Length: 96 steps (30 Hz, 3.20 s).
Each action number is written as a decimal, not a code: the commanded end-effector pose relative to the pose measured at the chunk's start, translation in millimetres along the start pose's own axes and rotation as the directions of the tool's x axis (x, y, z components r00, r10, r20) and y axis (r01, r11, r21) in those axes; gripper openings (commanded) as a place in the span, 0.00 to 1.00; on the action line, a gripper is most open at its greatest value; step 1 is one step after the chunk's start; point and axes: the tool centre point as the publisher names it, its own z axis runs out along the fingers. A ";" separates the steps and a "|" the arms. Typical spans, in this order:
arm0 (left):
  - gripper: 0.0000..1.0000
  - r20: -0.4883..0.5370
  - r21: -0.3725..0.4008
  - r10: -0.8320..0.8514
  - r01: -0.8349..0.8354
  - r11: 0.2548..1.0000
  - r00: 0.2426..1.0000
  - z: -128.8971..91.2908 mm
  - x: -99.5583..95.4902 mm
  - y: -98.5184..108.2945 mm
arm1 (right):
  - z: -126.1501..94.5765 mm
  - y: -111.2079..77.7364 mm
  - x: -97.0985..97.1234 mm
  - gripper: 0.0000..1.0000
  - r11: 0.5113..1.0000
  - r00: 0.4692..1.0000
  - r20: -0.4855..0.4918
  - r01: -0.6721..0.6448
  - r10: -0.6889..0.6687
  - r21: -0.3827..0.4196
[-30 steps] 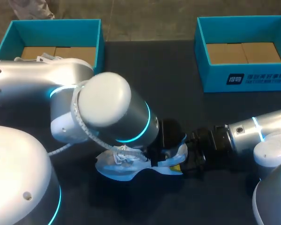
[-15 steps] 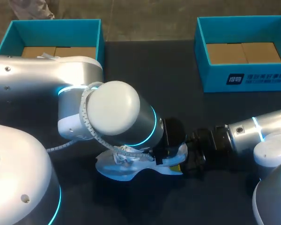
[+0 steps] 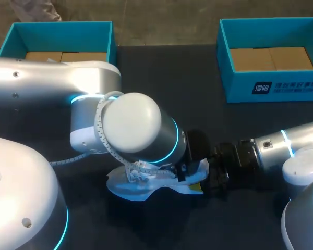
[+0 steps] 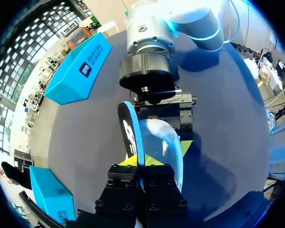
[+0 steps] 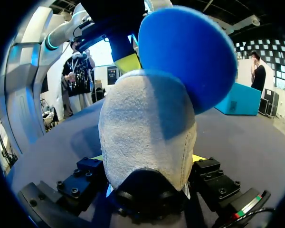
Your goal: Take the shoe out of the shoebox, open the shoe tongue, remove and reinsert the insole, then place the shoe into the shoebox
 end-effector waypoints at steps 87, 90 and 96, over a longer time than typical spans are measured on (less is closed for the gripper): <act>0.00 -0.578 0.446 0.214 0.085 0.891 0.787 -137.9 -51.5 -99.4 | 1.5 -0.5 1.1 0.00 1.000 1.000 0.000 0.000 0.000 0.003; 0.00 -0.592 0.495 0.245 0.106 0.863 0.768 -156.6 -53.8 -101.8 | 1.5 -0.5 1.1 0.00 1.000 1.000 0.000 0.000 0.000 0.003; 0.00 -0.592 0.495 0.245 0.106 0.863 0.768 -156.6 -53.8 -101.8 | 1.5 -0.5 1.1 0.00 1.000 1.000 0.000 0.000 0.000 0.003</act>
